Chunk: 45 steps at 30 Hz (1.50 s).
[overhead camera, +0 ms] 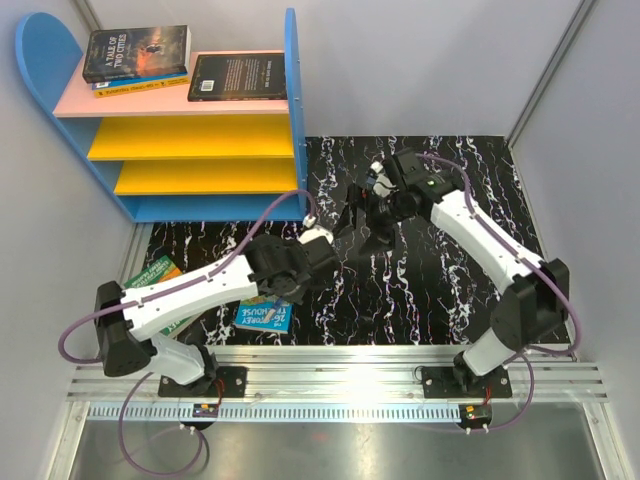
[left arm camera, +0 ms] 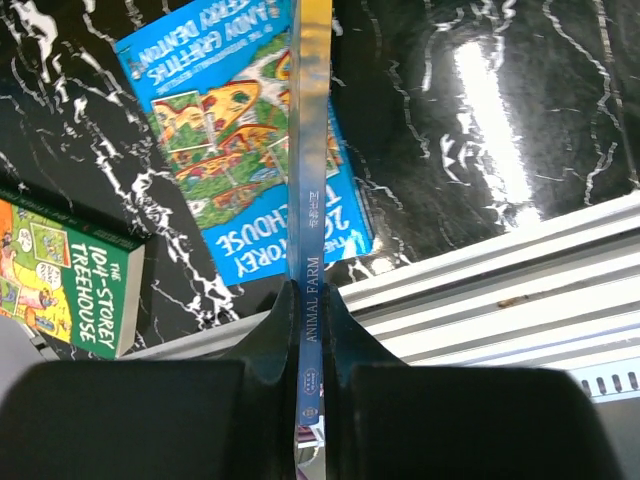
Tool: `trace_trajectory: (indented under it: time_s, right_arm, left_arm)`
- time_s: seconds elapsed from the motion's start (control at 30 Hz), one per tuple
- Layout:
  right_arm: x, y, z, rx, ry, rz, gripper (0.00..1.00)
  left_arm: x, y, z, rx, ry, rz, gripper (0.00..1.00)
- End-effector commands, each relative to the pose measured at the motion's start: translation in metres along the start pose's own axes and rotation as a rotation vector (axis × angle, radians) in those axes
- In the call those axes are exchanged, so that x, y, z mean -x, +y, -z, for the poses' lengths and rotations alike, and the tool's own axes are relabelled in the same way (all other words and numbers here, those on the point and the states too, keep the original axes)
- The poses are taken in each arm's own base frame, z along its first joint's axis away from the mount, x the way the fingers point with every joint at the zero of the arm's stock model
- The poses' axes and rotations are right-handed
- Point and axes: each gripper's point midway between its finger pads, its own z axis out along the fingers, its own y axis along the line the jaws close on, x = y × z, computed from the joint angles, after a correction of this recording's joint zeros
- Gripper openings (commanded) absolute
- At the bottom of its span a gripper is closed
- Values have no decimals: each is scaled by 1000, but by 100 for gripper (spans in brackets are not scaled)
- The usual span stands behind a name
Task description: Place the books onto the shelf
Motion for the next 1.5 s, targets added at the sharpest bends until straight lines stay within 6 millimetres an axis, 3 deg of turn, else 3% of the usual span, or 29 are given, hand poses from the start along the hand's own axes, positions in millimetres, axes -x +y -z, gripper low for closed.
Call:
trace_trajectory:
  time_s: [0.0,0.3,0.33,0.37,0.43,0.47,0.5,0.7,0.73,0.77,0.83,0.93,0.97,1.03,1.07,1.1,1.13,1.17,1.27,1.3,1.37,1.47]
  right_arm:
    - [-5,-7,-22,-2,85,-91,100]
    - [-7,-6,-60,-8,153,-88,97]
    - [-12,-5,-64,-10,165,-78,91]
    - [-15,-5,-67,-6,175,-74,64]
    - [-21,-4,-68,1,189,-70,39]
    - [-24,-7,-68,-3,194,-72,7]
    - [-27,-7,-66,0,193,-61,0]
    - [-30,-1,-42,-20,155,-8,0]
    - [-31,1,-37,-31,152,-8,0]
    - [-24,11,-30,-25,118,7,0]
    - [-20,24,-17,-15,85,18,0]
    - [-5,57,9,26,2,48,0]
    - [3,78,24,63,-45,63,0]
    - [9,100,40,105,-85,79,0]
    - [15,126,59,162,-133,120,0]
    - [17,139,64,202,-128,129,0]
    - [21,157,73,258,-147,165,0]
    - [19,185,94,357,-160,221,0]
    - [31,231,128,502,-284,337,0]
    - [36,238,133,522,-316,345,0]
    - [44,262,153,593,-388,358,0]
    - [64,291,167,703,-478,345,0]
  left_arm:
    - [25,-7,11,19,-101,38,0]
    - [38,-41,20,2,-129,-23,0]
    - [39,-42,22,1,-133,-22,0]
    - [40,-42,22,4,-136,-20,0]
    - [41,-41,23,13,-139,-13,0]
    - [42,-39,24,19,-141,-9,0]
    - [40,-37,24,30,-137,-10,0]
    - [45,-18,35,101,-159,35,0]
    - [56,-12,46,106,-194,69,5]
    - [60,-7,52,110,-208,113,47]
    - [76,11,80,101,-274,209,98]
    - [89,36,112,74,-335,315,99]
    - [100,48,140,23,-403,396,99]
    - [102,63,164,-25,-451,454,99]
    - [102,70,177,-60,-482,505,99]
    - [99,82,195,-110,-530,562,99]
    - [95,86,204,-157,-550,591,99]
    - [92,88,210,-193,-569,605,99]
    - [71,105,223,-306,-636,744,99]
    - [71,105,222,-339,-669,782,99]
    - [61,129,244,-427,-780,866,99]
    - [67,154,271,-496,-957,964,99]
